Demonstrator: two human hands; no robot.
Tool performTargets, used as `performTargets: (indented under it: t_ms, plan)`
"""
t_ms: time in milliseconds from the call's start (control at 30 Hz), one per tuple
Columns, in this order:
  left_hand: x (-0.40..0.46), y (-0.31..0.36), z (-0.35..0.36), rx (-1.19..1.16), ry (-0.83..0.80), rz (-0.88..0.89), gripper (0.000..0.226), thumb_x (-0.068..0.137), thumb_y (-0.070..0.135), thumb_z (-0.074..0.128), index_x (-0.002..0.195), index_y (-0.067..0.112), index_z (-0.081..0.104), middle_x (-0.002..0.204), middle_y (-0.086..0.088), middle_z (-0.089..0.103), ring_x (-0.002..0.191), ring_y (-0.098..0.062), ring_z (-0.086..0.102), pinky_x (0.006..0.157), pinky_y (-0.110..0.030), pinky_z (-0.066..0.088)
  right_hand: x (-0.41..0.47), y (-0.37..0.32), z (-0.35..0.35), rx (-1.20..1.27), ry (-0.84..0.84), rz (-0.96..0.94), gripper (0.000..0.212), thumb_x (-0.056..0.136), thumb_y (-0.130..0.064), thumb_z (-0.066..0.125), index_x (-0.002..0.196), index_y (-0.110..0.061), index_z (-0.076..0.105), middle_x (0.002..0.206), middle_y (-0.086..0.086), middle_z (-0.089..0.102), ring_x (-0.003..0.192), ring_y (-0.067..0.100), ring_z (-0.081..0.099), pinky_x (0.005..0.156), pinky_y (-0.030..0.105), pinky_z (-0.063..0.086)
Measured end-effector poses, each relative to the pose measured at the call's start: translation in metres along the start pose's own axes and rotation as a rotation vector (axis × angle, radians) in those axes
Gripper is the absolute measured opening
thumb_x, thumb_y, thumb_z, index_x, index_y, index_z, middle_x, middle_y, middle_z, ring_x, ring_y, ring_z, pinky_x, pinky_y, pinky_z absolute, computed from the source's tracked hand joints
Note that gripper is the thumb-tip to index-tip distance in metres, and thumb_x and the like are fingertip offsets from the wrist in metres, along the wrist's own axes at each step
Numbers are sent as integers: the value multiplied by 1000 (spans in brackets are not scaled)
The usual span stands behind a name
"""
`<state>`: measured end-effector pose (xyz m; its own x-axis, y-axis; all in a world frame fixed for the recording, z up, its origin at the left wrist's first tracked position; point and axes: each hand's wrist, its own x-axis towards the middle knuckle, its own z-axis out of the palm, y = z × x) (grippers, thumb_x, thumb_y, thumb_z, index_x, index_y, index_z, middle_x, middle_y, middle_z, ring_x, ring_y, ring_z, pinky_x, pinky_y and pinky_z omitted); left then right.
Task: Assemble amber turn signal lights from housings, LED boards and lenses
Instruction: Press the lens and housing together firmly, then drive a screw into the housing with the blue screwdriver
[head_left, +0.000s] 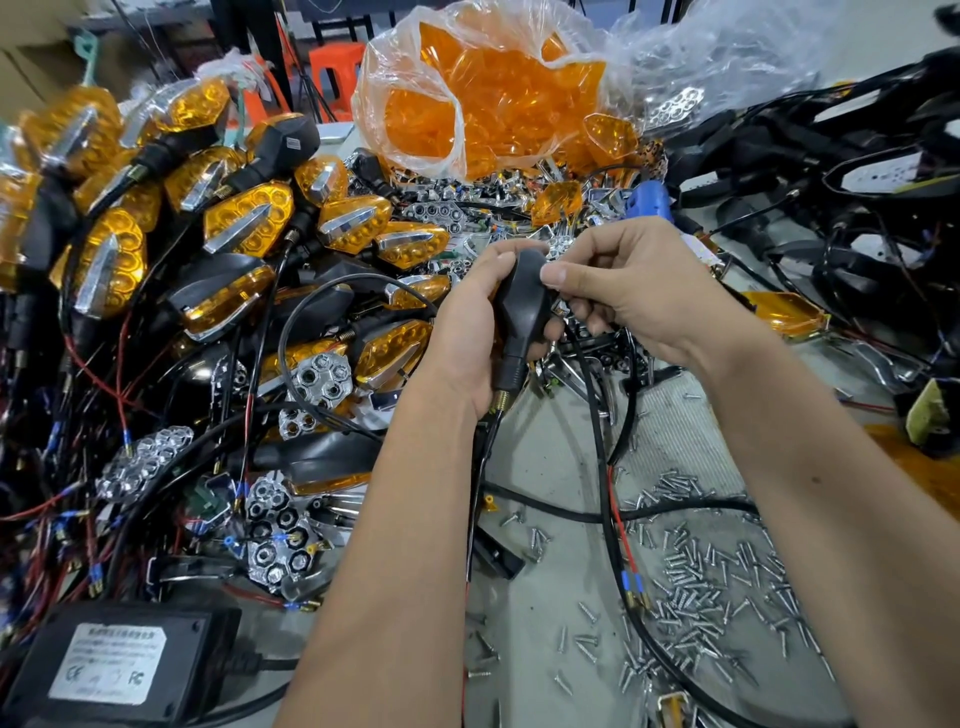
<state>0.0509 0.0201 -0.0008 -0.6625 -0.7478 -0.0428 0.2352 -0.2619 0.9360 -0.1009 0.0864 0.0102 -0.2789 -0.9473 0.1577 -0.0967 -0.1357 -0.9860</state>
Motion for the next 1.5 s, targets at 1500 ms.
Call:
performTargets:
  t_ms: [1500]
  plan:
    - [3, -7, 10, -17, 197, -76, 25, 109, 34, 44, 98, 12, 50, 63, -4, 64, 46, -21, 57, 39, -22, 43, 8, -11, -9, 887, 340, 221, 13, 98, -7, 60, 88, -7, 52, 61, 5, 52, 51, 16, 54, 55, 30, 52]
